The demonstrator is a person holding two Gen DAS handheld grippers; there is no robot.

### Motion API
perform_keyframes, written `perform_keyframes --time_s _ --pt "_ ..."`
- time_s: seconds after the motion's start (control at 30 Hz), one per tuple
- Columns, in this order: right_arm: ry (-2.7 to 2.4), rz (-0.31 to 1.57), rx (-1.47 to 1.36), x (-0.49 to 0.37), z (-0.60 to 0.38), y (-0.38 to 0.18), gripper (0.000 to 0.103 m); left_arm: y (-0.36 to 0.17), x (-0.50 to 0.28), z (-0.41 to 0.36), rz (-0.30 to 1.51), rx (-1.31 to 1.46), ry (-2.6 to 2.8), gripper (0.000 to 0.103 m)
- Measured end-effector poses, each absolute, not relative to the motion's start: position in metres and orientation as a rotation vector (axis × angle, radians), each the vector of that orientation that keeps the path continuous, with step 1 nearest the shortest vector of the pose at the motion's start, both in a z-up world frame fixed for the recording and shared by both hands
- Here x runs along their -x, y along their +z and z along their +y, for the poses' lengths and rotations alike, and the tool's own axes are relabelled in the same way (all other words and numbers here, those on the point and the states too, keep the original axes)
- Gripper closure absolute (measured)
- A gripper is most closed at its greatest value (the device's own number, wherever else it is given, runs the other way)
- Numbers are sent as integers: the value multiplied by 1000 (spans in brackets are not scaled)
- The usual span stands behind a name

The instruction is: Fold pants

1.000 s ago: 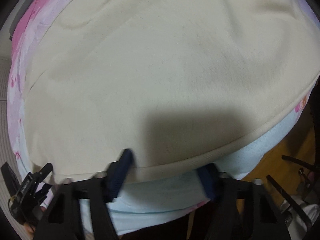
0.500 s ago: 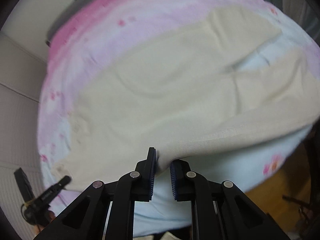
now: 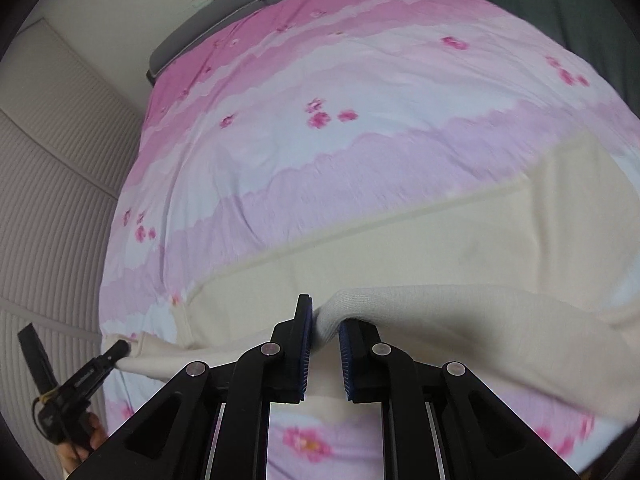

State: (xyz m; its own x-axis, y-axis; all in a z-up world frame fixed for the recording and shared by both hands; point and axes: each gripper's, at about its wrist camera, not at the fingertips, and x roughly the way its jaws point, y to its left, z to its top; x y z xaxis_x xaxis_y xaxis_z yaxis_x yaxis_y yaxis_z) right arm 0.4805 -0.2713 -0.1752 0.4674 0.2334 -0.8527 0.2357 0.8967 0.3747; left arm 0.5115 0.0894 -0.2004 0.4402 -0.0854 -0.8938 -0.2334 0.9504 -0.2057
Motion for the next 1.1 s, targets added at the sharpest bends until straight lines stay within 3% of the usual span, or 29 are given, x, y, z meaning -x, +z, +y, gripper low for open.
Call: perform_keyframes --time_s 0.2,0.53,0.57,0.6,0.63,0.67,0.73,1.1 --pt "52 1232 -399 -572 -264 -222 89 -242 -574 91 1211 293 201 91" --pt "43 1402 -348 -619 -258 -290 84 -293 -625 85 1397 223 226 88" --pt "43 1413 -347 -621 -256 -291 80 -293 -626 88 1410 244 225 86" --pt "54 1419 -361 -623 -255 -291 66 -291 -627 92 1422 280 215 83" --pt "68 1418 -380 -623 -254 -290 52 -288 -626 94 1416 299 206 70" --pt "92 1411 -419 -623 -253 -286 47 -281 -623 96 1392 313 199 48" --pt "106 1386 -452 -622 -250 -274 40 -259 -615 98 1321 306 184 36" --pt "151 1168 -276 -522 -239 -169 37 -164 -523 27 1151 25 -217 36"
